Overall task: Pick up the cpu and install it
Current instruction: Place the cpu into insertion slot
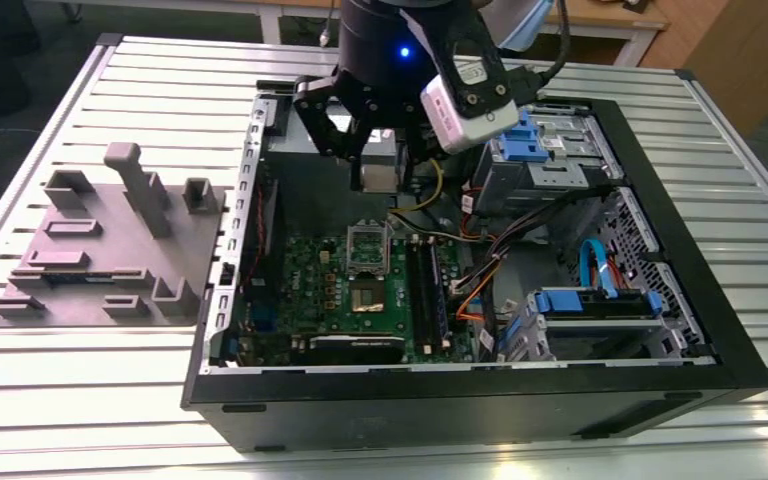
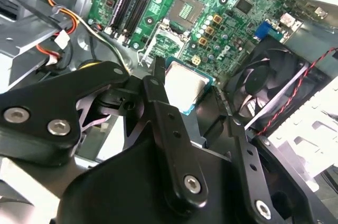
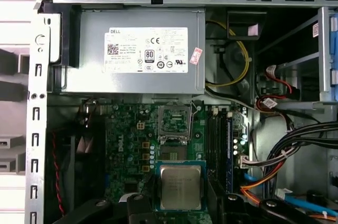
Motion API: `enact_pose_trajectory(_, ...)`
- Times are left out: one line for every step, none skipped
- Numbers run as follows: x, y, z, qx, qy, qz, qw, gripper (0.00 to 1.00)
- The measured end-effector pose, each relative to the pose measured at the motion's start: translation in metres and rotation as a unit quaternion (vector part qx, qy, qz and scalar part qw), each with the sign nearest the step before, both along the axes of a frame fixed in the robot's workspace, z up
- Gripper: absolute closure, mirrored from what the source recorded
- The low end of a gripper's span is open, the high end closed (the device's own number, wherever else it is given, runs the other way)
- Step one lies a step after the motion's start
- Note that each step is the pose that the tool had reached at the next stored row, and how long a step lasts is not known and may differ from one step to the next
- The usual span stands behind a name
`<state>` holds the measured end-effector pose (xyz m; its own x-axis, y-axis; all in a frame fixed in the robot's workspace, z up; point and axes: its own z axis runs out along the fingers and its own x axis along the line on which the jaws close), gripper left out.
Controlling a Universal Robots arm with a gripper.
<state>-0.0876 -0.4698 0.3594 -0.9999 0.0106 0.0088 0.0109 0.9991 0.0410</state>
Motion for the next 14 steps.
enact_pose_trajectory(0.0,0.0,-0.0006,-0.0001,0.002,0.0,1.0,0.53)
enact_pose_trajectory(-0.0001,0.0,-0.0012,0.0,0.0029,0.0,1.0,0.53)
enact_pose_trajectory(-0.0001,0.0,-0.0019,0.0003,0.0031,0.0,1.0,0.53)
enact_pose_trajectory(-0.0001,0.0,-0.0024,0.0004,0.0031,0.0,0.99999,0.53)
enact_pose_trajectory(0.0,0.0,-0.0027,0.0003,0.0032,0.0,0.99999,0.53)
enact_pose_trajectory(0.0,0.0,-0.0034,0.0004,0.0032,0.0,0.99999,0.53)
enact_pose_trajectory(0.0,0.0,-0.0041,0.0004,0.0031,0.0,0.99999,0.53)
enact_pose_trajectory(0.0,0.0,-0.0048,0.0004,0.0032,0.0,0.99999,0.53)
enact_pose_trajectory(0.0,0.0,-0.0054,0.0004,0.0032,0.0,0.99999,0.53)
enact_pose_trajectory(0.0,0.0,-0.006,0.0004,0.0032,0.0,0.99999,0.53)
enact_pose_trajectory(0.0,0.0,-0.0065,0.0004,0.0032,0.0,0.99999,0.53)
enact_pose_trajectory(0.0,0.0,-0.0069,0.0004,0.0032,0.0,0.99999,0.53)
enact_pose_trajectory(0.0,0.0,-0.0074,0.0004,0.0032,0.0,0.99999,0.53)
enact_pose_trajectory(0.0,0.0,-0.0078,0.0004,0.0032,0.0,0.99999,0.53)
